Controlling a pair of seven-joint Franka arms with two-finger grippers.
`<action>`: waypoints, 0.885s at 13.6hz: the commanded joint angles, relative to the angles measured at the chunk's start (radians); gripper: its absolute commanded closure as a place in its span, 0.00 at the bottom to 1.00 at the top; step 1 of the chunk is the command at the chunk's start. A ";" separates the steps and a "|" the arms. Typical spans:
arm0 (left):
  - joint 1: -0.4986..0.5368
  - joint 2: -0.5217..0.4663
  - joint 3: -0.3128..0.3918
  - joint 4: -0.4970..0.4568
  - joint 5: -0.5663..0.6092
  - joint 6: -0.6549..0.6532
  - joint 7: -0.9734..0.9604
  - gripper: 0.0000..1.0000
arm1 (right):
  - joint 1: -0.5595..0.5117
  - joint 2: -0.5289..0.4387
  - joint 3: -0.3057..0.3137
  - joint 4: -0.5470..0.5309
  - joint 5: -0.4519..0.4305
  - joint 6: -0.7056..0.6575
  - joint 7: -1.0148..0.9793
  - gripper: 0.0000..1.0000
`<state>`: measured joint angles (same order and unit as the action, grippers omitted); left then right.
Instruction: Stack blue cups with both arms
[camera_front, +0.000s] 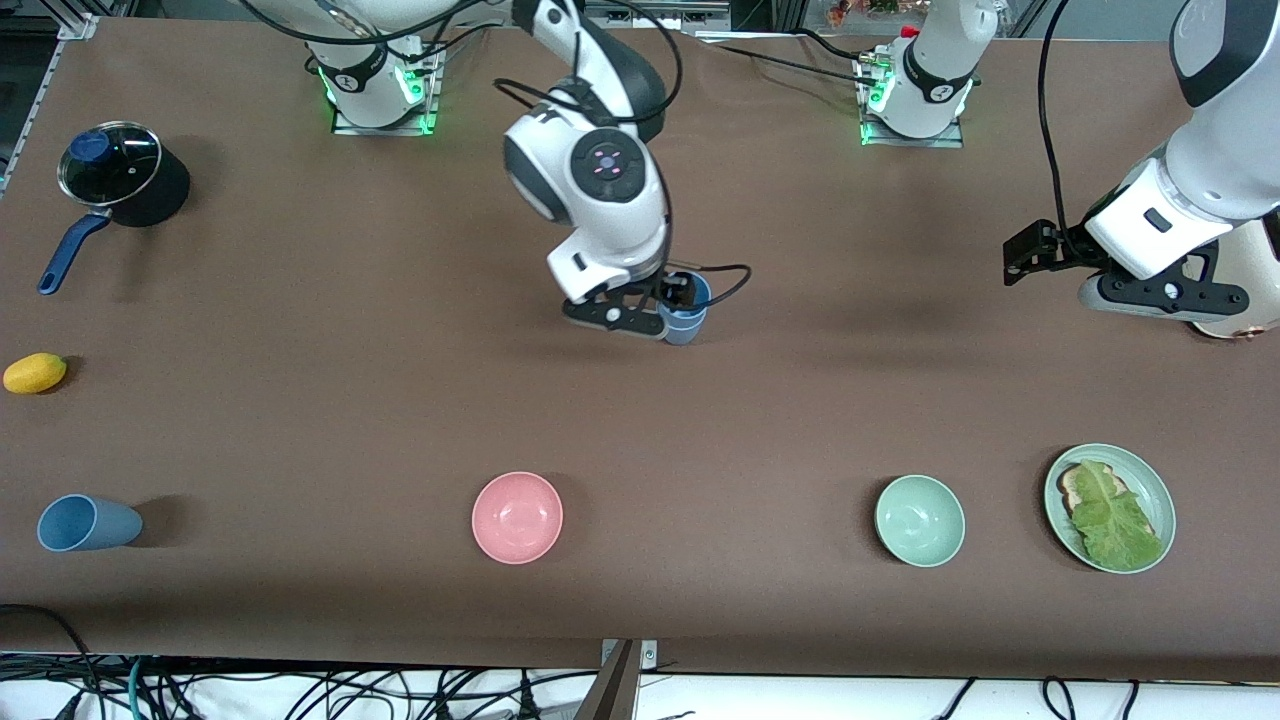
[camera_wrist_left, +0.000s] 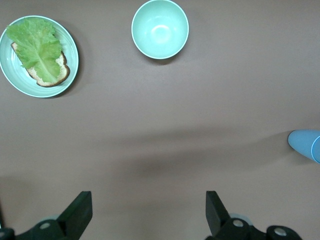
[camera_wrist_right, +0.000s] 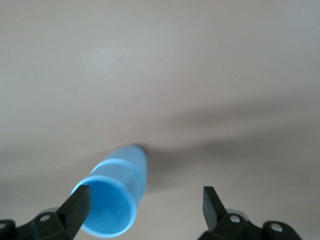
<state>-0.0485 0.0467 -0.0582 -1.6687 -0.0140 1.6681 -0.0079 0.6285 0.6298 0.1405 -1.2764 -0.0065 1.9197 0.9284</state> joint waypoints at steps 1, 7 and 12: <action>-0.004 0.010 -0.002 0.027 -0.014 -0.011 -0.004 0.00 | -0.090 -0.080 0.007 -0.003 -0.003 -0.097 -0.178 0.00; -0.004 0.010 -0.002 0.027 -0.014 -0.013 -0.004 0.00 | -0.327 -0.228 -0.059 -0.004 0.013 -0.404 -0.610 0.00; -0.002 0.010 -0.002 0.027 -0.014 -0.013 -0.004 0.00 | -0.372 -0.470 -0.163 -0.221 0.031 -0.391 -0.715 0.00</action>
<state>-0.0507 0.0472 -0.0596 -1.6672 -0.0140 1.6680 -0.0079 0.2697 0.3093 -0.0148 -1.3139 0.0104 1.4681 0.2262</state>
